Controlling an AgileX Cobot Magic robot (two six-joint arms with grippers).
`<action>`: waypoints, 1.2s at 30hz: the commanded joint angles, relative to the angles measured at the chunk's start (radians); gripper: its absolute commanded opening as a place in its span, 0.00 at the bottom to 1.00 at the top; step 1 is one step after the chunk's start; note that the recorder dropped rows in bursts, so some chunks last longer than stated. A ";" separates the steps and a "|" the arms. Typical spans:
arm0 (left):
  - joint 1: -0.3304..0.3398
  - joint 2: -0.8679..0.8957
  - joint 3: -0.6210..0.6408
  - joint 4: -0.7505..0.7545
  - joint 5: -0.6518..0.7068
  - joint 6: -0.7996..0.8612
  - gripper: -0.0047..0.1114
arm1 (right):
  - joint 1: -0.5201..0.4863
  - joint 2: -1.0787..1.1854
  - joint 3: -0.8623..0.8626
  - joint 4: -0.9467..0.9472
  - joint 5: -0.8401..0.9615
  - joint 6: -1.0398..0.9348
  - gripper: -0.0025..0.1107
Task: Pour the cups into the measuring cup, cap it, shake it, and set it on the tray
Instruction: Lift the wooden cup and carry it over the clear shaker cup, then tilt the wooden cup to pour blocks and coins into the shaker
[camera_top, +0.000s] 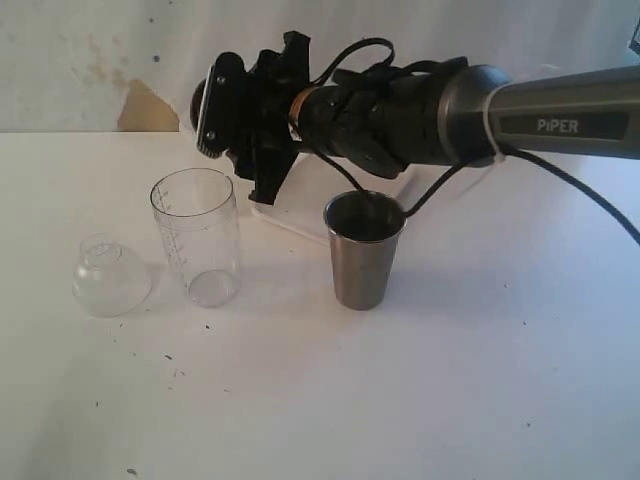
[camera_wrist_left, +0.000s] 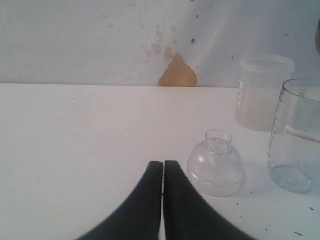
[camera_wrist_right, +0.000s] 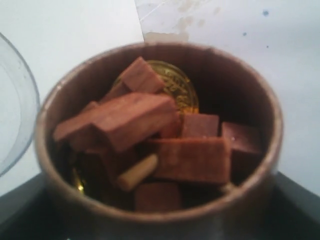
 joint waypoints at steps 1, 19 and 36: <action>0.000 -0.004 0.005 -0.013 0.000 0.000 0.05 | 0.017 0.011 -0.012 0.004 -0.029 -0.090 0.02; 0.000 -0.004 0.005 -0.013 0.000 0.000 0.05 | 0.019 0.011 -0.012 0.004 -0.089 -0.329 0.02; 0.000 -0.004 0.005 -0.013 0.000 0.000 0.05 | 0.019 0.015 -0.018 0.008 -0.162 -0.518 0.02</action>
